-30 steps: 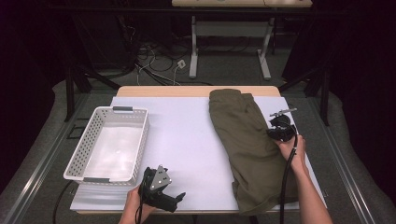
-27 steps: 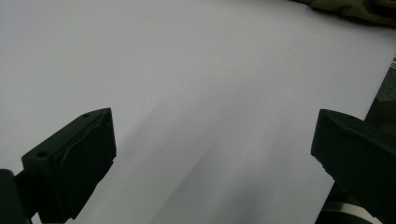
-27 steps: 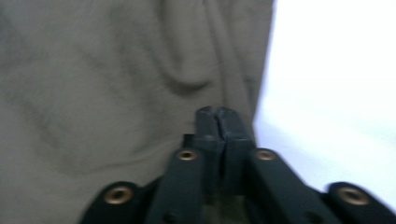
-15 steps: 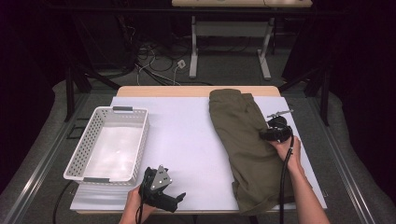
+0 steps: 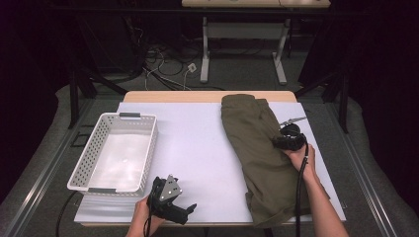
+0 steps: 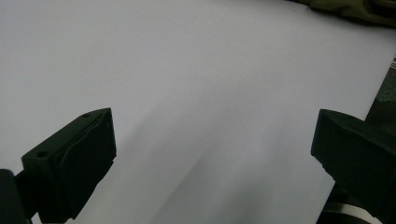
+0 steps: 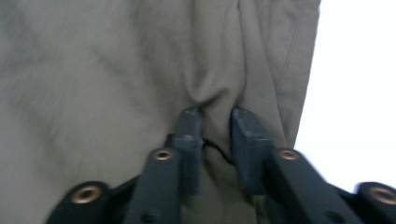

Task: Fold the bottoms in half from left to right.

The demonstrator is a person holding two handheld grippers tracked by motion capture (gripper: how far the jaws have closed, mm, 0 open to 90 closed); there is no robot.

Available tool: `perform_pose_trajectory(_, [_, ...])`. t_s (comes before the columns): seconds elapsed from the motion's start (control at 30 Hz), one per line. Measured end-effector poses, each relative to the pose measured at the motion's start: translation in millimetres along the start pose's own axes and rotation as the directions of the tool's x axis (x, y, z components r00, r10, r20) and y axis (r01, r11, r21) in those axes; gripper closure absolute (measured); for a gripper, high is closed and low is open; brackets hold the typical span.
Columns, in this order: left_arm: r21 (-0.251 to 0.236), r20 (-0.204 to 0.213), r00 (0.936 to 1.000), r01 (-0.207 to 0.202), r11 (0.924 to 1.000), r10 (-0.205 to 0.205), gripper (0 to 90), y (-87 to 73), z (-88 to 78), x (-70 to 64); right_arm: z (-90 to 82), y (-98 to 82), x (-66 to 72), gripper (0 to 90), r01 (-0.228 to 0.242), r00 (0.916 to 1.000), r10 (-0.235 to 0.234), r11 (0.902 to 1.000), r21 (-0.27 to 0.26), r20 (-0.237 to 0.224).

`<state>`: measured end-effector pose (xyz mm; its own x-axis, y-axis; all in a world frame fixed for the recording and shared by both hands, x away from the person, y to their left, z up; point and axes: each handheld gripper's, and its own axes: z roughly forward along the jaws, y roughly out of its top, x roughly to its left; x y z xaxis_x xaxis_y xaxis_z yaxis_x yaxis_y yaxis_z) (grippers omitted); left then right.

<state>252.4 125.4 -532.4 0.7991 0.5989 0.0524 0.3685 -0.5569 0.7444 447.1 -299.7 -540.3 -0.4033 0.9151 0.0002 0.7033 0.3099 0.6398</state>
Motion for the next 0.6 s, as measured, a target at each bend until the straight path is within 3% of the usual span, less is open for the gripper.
perform_pose_trajectory(0.07, [0.001,0.001,1.0,-0.001,1.0,0.001,0.0,0.1,0.1,-0.6,3.0,0.0,-0.1,77.7,0.014,0.9997,-0.013,0.9998,-0.011,0.018])
perform_pose_trajectory(0.17, [0.0,-0.001,1.0,-0.001,1.0,0.001,0.0,0.0,-0.5,0.0,2.7,-0.2,0.0,87.4,-0.004,0.9999,0.004,0.9997,-0.023,0.013])
perform_pose_trajectory(0.33, [-0.005,-0.006,1.0,-0.001,1.0,0.001,0.0,-0.8,-0.7,2.0,-7.5,2.6,-0.4,88.9,0.003,0.999,-0.002,0.9993,-0.037,0.045])
perform_pose_trajectory(0.47, [-0.003,-0.003,1.0,-0.002,1.0,0.002,0.0,-0.6,-0.9,2.2,-27.7,5.5,-4.7,89.0,-0.022,0.9963,0.029,0.9967,-0.078,0.081])
perform_pose_trajectory(0.6, [0.001,-0.003,1.0,-0.002,1.0,0.002,0.0,-0.7,-1.7,2.2,-34.1,0.8,-13.5,89.0,-0.031,0.988,0.042,0.9966,-0.076,0.149])
